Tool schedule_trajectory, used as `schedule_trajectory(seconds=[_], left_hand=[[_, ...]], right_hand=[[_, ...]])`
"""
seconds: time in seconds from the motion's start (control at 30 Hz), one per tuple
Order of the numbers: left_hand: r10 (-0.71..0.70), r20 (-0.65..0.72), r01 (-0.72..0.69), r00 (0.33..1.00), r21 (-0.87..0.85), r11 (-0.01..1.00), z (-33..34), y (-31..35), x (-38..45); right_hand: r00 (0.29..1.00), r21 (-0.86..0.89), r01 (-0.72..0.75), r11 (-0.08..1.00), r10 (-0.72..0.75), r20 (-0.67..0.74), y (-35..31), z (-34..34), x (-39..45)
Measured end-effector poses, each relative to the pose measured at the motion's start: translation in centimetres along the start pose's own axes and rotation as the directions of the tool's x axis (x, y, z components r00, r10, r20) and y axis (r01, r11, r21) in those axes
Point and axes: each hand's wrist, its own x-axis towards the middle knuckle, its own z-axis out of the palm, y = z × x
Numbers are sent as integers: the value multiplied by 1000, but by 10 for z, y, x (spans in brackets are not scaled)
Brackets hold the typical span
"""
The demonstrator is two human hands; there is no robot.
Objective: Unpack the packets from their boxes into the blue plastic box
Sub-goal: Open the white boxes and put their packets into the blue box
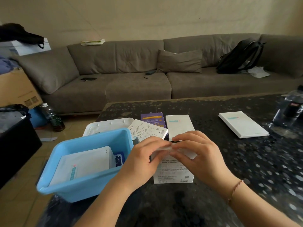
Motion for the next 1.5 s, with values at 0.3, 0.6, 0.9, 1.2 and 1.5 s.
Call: schedule_trajectory(seconds=[0.3,0.6,0.9,1.2,1.5], left_hand=[[-40,53,41,998,-21,999,1,1,4],[-146,114,144,983,20,989,2,7,20],[112,128,-130,985,145,981,-2,16,6],[554,-32,-493,832,416,764,53,18,-21],[-62,185,-29,981,454,890,127,-22,-7]], right_hand=[[930,-252,346,904,-366,-37,7,5,-9],[864,-265,501,824,-496,89,28,6,-18],[988,54,-34,998,41,-147,2,-15,-48],[352,565,-815,-130,663,661,29,-40,-56],[488,47,-864,501,811,322,96,19,-39]])
